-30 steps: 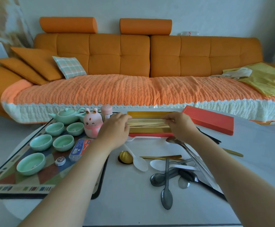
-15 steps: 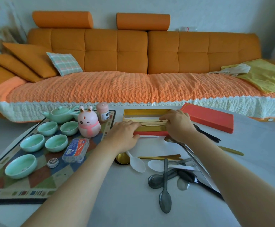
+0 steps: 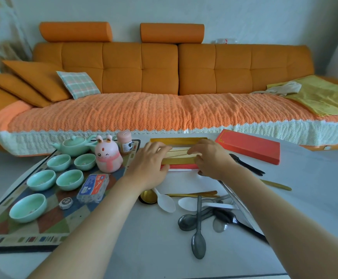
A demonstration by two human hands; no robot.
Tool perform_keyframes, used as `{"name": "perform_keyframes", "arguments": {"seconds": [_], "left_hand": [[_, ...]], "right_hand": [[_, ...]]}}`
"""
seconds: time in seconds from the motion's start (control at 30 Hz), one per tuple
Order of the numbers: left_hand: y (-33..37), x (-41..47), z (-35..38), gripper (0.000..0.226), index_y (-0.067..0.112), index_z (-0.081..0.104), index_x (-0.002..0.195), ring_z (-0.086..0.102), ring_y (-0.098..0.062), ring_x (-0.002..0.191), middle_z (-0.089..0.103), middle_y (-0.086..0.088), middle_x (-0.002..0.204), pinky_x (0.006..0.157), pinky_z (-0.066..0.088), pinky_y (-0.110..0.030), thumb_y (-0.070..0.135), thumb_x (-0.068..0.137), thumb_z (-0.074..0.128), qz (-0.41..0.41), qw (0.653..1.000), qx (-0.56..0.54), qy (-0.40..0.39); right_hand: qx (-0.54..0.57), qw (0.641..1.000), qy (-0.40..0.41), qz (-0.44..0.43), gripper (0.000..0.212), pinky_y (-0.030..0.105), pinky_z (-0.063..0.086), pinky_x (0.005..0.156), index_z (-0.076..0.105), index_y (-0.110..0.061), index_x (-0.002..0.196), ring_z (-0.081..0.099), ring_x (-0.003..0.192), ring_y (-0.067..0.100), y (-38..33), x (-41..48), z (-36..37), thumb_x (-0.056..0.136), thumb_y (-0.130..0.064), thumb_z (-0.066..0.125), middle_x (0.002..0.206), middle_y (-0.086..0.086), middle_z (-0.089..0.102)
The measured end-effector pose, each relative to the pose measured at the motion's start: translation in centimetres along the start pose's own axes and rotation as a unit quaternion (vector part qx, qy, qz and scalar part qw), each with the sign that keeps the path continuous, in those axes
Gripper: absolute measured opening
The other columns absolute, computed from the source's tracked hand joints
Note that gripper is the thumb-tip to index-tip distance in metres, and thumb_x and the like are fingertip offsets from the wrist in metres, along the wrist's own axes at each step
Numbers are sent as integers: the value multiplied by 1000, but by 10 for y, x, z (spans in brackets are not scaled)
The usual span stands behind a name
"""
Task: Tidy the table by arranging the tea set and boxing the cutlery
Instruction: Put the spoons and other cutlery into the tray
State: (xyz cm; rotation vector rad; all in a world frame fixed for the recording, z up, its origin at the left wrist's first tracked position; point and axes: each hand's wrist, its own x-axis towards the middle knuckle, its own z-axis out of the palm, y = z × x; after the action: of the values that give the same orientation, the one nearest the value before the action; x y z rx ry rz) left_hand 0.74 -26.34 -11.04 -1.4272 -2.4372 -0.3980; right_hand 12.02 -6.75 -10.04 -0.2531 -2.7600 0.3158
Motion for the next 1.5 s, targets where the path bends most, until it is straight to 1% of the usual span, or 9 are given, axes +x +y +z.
{"name": "perform_keyframes", "arguments": {"seconds": [0.23, 0.37, 0.47, 0.6, 0.87, 1.03, 1.23, 1.33, 1.5], "left_hand": [[34, -3, 4, 32, 22, 53, 127, 46, -15, 116, 51, 6, 123, 91, 38, -25, 25, 95, 50, 40, 997, -63, 10], [58, -1, 12, 37, 23, 49, 132, 46, -14, 116, 48, 8, 129, 85, 38, -23, 27, 96, 49, 53, 994, -91, -32], [68, 1, 16, 41, 25, 45, 138, 45, -12, 120, 44, 10, 135, 87, 36, -22, 29, 97, 48, 60, 992, -97, -45], [77, 1, 19, 43, 26, 45, 139, 47, -13, 120, 45, 10, 133, 89, 47, -29, 32, 97, 49, 57, 991, -108, -50], [80, 5, 15, 46, 26, 42, 141, 45, -13, 126, 43, 9, 140, 88, 42, -25, 32, 97, 52, 50, 990, -133, -16], [76, 5, 11, 54, 28, 37, 145, 39, -13, 130, 39, 9, 143, 90, 42, -26, 35, 95, 56, 64, 990, -126, 13], [60, 17, 0, 57, 24, 41, 146, 45, -17, 125, 42, 7, 140, 95, 47, -36, 31, 94, 62, 75, 980, -182, 12], [44, 21, -8, 55, 19, 44, 145, 47, -17, 121, 45, 2, 133, 94, 40, -27, 29, 94, 63, 52, 978, -200, 12], [4, 22, -14, 56, 19, 49, 141, 49, -22, 118, 48, -3, 128, 93, 36, -28, 27, 90, 69, -53, 977, -194, 76]], "right_hand": [[-18, 995, -54, 78, 13, 39, 59, 64, 66, -31, 82, 64, 70, 14, 8, -24, -31, 88, -38, 57, 78, -10, 67], [-113, 975, -146, 121, 44, 36, 57, 71, 64, -28, 88, 62, 79, 17, 8, -40, -42, 81, -69, 51, 82, -7, 65], [-110, 975, -145, 132, 31, 35, 55, 72, 61, -31, 93, 61, 82, 16, 13, -45, -42, 81, -59, 53, 86, -7, 63], [25, 978, -126, 165, 14, 30, 54, 67, 59, -34, 93, 61, 74, 11, 19, -51, -31, 83, -42, 64, 88, -10, 62], [119, 973, -115, 160, 22, 32, 54, 76, 59, -25, 106, 61, 79, 11, 23, -54, -36, 87, -25, 69, 90, -6, 64], [226, 960, -107, 127, 17, 27, 51, 60, 59, -18, 100, 60, 58, 12, 17, -49, -48, 88, -11, 69, 75, 0, 66], [356, 927, -48, 106, 16, 19, 51, 57, 62, -6, 99, 60, 56, 15, 1, -41, -55, 86, -3, 71, 67, 3, 66], [335, 938, -22, 89, 13, 27, 54, 60, 65, -12, 98, 61, 56, 15, -2, -30, -52, 88, -8, 71, 67, -2, 69], [197, 977, -11, 76, 23, 26, 54, 74, 71, -28, 109, 65, 81, 12, -2, -9, -39, 94, -14, 62, 98, -8, 69]]}}
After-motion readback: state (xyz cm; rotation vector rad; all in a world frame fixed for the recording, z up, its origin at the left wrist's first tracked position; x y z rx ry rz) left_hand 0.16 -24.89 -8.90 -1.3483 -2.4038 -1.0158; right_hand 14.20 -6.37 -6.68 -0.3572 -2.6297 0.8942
